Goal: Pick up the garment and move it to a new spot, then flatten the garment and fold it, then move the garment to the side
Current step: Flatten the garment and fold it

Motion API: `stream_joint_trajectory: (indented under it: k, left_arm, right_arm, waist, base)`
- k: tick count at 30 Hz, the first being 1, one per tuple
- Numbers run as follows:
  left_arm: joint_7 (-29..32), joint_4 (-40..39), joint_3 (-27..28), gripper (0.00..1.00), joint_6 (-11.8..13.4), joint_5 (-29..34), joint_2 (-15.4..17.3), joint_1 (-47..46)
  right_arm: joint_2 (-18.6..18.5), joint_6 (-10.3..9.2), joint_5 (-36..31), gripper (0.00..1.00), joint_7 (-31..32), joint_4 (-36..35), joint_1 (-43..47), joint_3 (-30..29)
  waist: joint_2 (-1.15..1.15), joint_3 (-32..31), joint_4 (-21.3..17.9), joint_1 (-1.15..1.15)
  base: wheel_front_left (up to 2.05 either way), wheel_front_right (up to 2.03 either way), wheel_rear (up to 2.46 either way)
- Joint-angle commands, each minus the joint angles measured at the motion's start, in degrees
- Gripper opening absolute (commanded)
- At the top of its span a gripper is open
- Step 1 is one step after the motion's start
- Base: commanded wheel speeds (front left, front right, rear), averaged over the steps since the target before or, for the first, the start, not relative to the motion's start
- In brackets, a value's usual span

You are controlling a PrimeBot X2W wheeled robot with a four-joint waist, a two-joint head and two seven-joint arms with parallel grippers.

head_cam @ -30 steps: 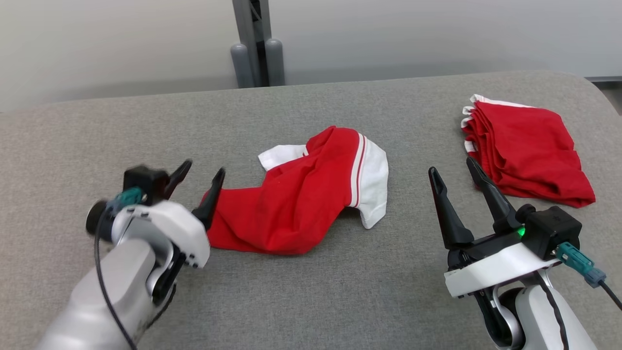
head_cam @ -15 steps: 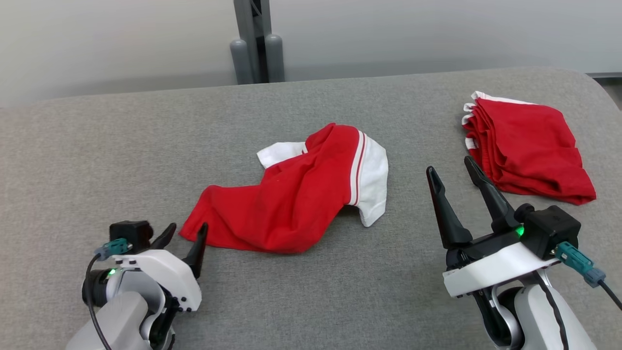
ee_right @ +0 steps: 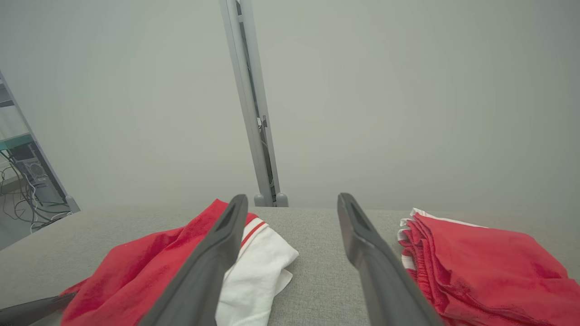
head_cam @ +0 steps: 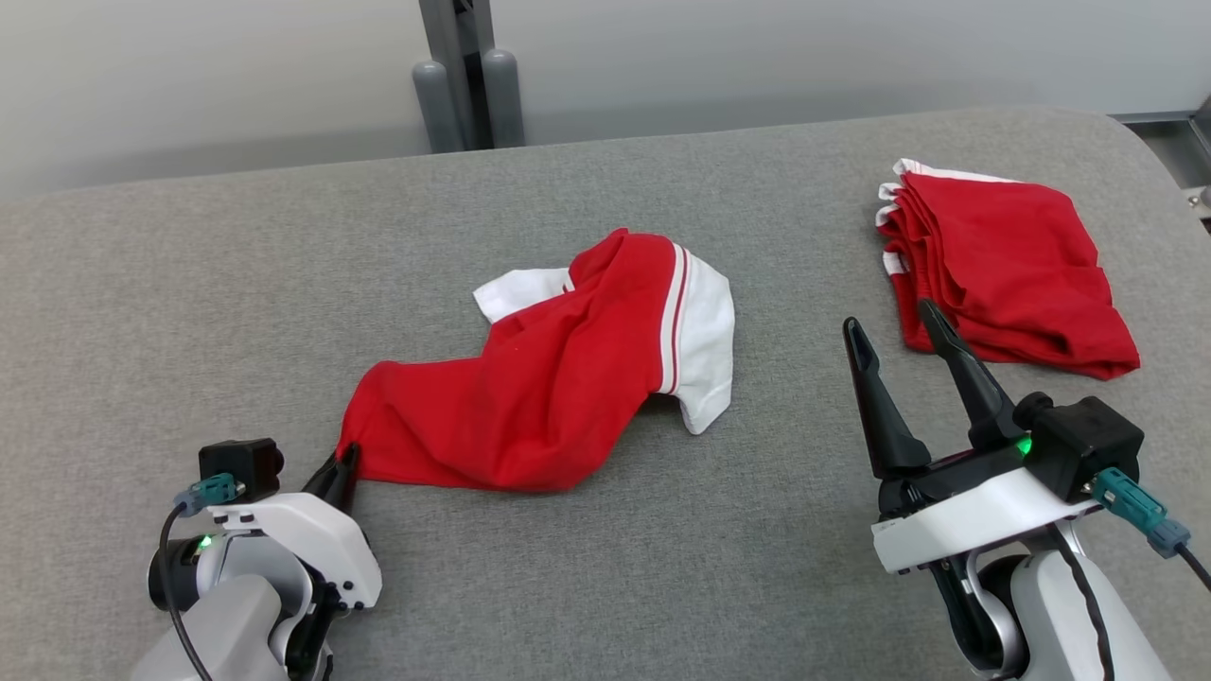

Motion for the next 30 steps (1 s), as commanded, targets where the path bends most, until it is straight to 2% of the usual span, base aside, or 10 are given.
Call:
stream_joint_trajectory:
  k: [1, 8, 14, 24, 25, 26, 30]
  left_arm:
    - [-0.4, 0.6, 0.1, 0.00, -0.3, 0.6, 0.3, -0.3]
    - [-1.4, -0.3, 3.9, 0.00, 1.4, 0.9, 2.0, 2.7]
    - [-1.5, -7.0, 10.1, 0.00, 4.7, 2.8, 4.0, 9.0]
    - [-1.5, -17.7, 15.7, 0.00, 8.4, 6.0, 5.2, 18.2]
    - [-1.5, -19.6, 16.2, 0.62, 8.9, 7.0, 4.9, 19.1]
    - [-1.5, -20.8, 16.6, 1.00, 9.3, 7.6, 4.6, 19.4]
    - [-1.5, -25.3, 18.6, 1.00, 10.6, 10.2, 3.9, 20.5]
  right_arm:
    - [-0.3, -0.02, -0.3, 1.00, 0.2, 0.0, 0.0, -0.1]
    - [-0.3, -0.02, -0.3, 1.00, 0.7, 0.9, 1.1, -0.5]
    - [-0.3, -0.02, -0.6, 1.00, 2.2, 2.9, 2.0, -1.6]
    - [-0.3, -0.02, -1.7, 1.00, 3.0, 8.6, 2.1, -3.7]
    - [-0.3, -0.02, -1.9, 1.00, 3.4, 10.2, 1.9, -3.8]
    - [-0.3, -0.02, -1.9, 1.00, 3.4, 11.2, 1.7, -4.0]
    - [-0.3, -0.02, -2.9, 1.00, 4.4, 15.6, 0.2, -4.2]
  waist:
    - [0.00, -0.4, 0.5, 0.00]
    - [0.00, -1.7, 3.3, 0.00]
    - [0.00, -2.4, 5.8, 0.00]
    - [0.00, -3.0, 8.1, 0.00]
    - [0.00, -3.1, 8.3, 0.00]
    - [0.00, -3.2, 8.5, 0.00]
    - [0.00, -3.4, 9.1, 0.00]
  base:
    - [0.00, 0.00, 0.00]
    - [0.00, 0.00, 0.00]
    - [0.00, 0.00, 0.00]
    - [0.00, 0.00, 0.00]
    - [0.00, 0.00, 0.00]
    - [0.00, 0.00, 0.00]
    - [0.00, 0.00, 0.00]
